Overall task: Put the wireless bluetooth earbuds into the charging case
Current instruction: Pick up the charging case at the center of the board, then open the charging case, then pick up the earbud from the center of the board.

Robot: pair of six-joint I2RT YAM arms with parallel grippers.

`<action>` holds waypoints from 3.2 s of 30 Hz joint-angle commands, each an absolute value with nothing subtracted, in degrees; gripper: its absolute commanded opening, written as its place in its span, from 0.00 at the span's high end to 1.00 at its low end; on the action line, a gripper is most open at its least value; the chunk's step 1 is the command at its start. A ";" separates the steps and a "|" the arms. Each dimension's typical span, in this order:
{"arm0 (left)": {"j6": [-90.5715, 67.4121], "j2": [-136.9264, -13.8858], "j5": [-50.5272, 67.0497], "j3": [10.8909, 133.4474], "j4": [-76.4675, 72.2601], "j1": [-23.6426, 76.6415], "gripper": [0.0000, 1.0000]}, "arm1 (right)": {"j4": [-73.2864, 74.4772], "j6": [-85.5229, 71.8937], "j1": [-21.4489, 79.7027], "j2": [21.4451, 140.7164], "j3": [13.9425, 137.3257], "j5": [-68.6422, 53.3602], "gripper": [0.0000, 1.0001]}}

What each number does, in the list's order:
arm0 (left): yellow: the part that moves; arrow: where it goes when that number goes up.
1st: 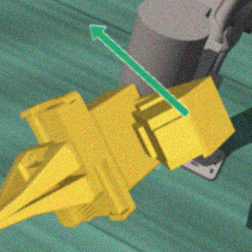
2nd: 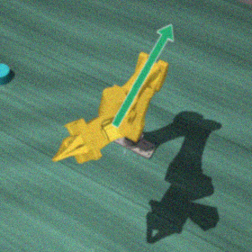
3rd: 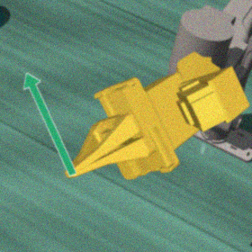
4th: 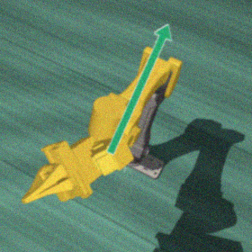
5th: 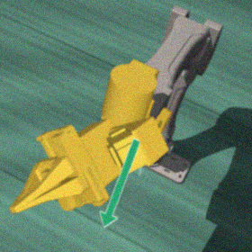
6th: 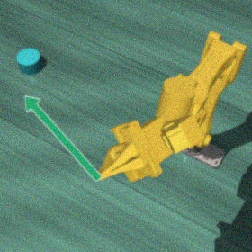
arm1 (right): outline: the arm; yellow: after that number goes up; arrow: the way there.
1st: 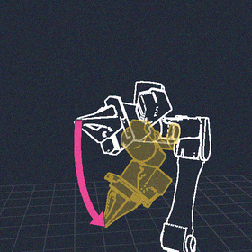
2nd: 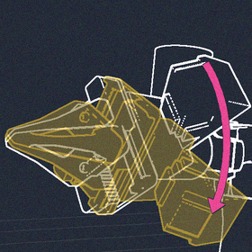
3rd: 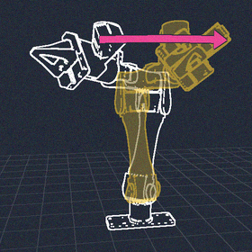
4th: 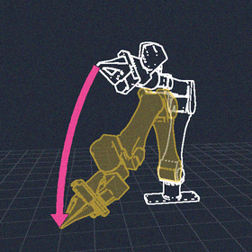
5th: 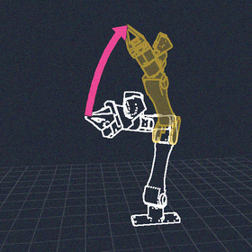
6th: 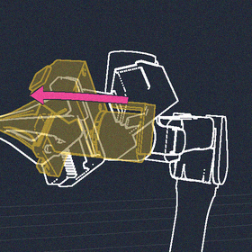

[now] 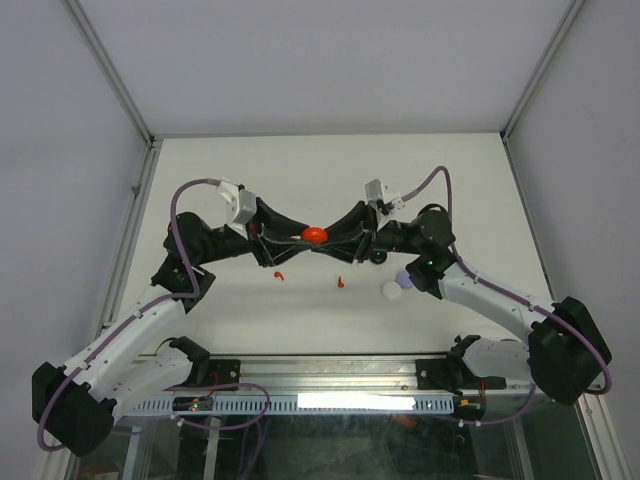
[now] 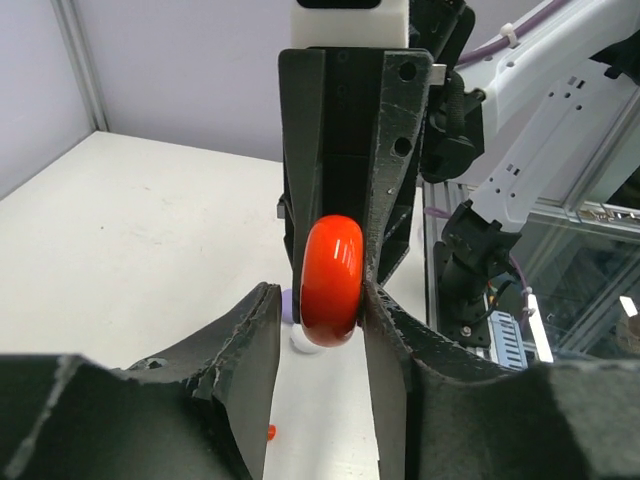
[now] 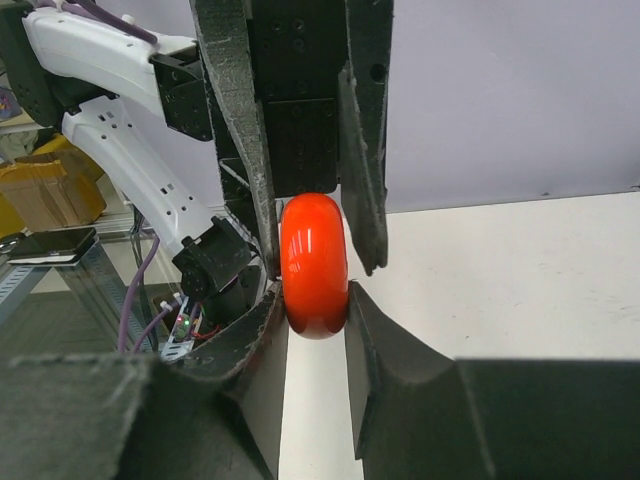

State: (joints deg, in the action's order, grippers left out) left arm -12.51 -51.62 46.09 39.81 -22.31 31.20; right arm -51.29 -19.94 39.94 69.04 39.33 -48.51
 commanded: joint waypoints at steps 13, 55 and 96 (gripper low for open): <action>-12.41 -52.23 41.15 44.50 -17.69 31.73 0.46 | -50.13 -15.44 40.72 67.59 42.14 -50.29 1.00; -18.71 -51.49 17.71 49.81 9.03 31.38 0.36 | -34.63 2.08 40.87 52.29 26.86 -29.90 1.00; -24.48 -100.19 -4.09 63.87 15.07 49.66 0.43 | -28.28 7.74 40.83 32.60 15.39 -7.70 1.00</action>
State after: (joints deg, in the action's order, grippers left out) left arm -27.11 -98.78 -1.21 61.56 17.06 48.45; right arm -26.63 7.55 40.80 35.03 15.99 -11.14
